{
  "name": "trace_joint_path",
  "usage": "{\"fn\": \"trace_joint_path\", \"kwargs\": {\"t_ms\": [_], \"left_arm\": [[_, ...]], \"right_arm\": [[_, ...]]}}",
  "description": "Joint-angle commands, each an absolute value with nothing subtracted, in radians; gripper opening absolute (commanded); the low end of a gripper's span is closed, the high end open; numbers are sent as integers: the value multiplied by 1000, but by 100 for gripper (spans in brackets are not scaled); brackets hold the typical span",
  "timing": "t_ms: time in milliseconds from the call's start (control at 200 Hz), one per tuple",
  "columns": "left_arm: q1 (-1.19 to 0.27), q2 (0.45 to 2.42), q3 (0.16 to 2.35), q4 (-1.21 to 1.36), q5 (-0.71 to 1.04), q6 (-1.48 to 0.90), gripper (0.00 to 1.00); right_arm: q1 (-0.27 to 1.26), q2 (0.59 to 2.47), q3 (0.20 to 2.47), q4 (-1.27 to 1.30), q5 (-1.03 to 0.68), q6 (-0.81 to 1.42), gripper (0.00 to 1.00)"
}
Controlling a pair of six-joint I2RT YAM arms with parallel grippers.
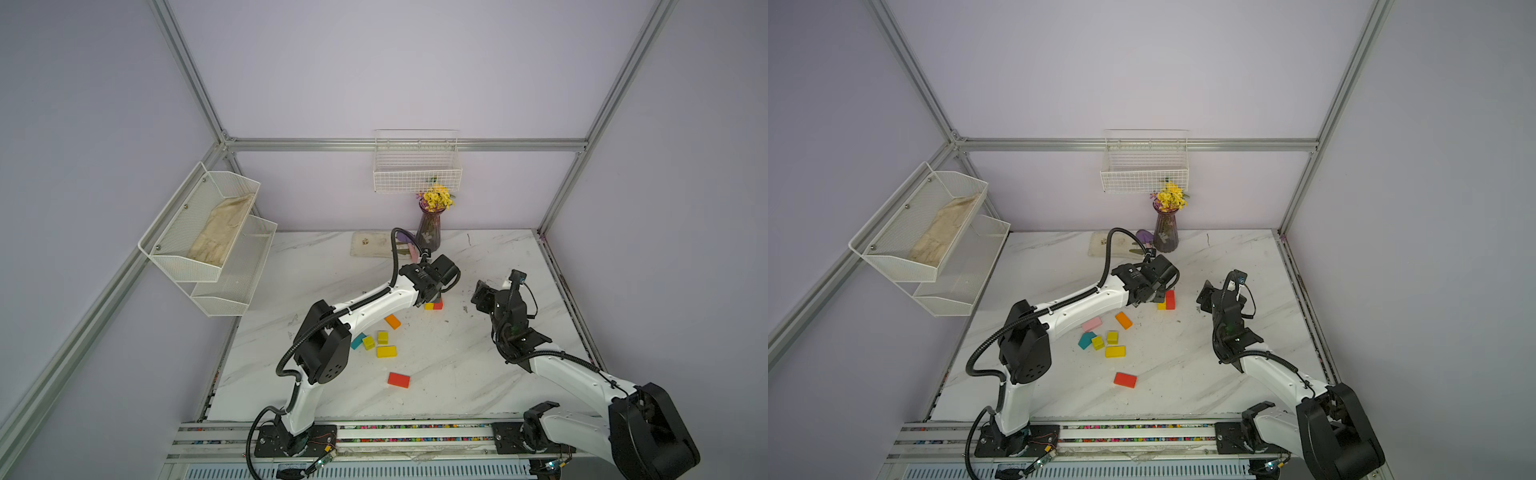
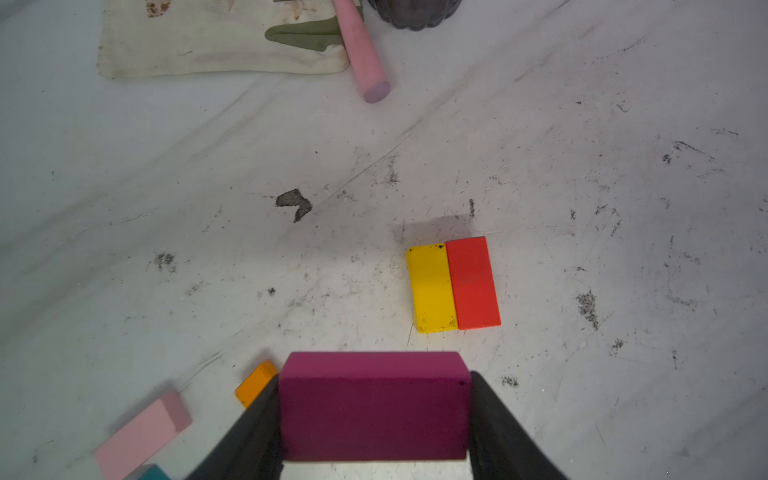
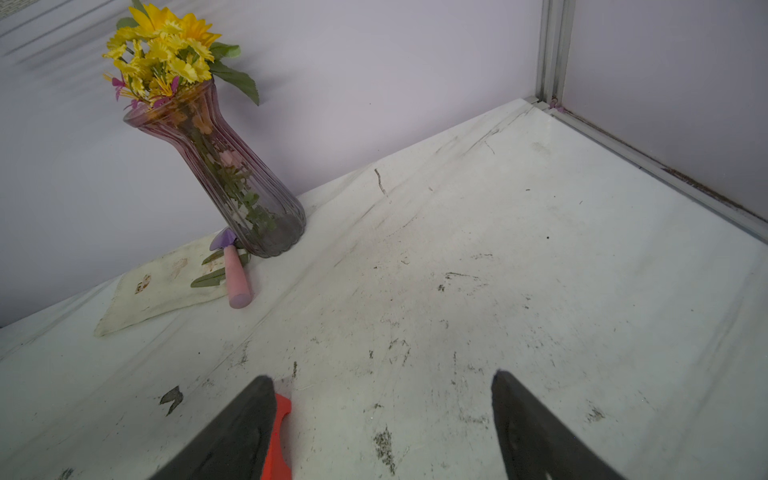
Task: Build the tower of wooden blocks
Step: 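Lift the magenta block with the left gripper toward the red-yellow pair, then lower the magenta block onto the red-yellow pair with the left gripper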
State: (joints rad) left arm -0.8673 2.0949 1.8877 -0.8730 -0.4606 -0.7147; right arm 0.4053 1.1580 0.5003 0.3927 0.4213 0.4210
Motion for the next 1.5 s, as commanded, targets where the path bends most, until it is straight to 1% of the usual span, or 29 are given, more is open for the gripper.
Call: {"fn": "trace_joint_path", "kwargs": {"t_ms": [0, 235, 425, 665, 1495], "left_arm": [[-875, 2139, 2068, -889, -441, -719, 0], [-874, 2292, 2241, -916, -418, -711, 0], [-868, 2356, 2307, -919, -399, -717, 0], [-851, 2385, 2307, -919, -364, -747, 0], [-825, 2425, 2294, -921, -339, -827, 0]], "right_arm": [[383, 1167, 497, 416, 422, 449, 86], [315, 1174, 495, 414, 352, 472, 86], [296, 1168, 488, 421, 326, 472, 86], [296, 1158, 474, 445, 307, 461, 85], [297, 1168, 478, 449, 298, 457, 85]]}}
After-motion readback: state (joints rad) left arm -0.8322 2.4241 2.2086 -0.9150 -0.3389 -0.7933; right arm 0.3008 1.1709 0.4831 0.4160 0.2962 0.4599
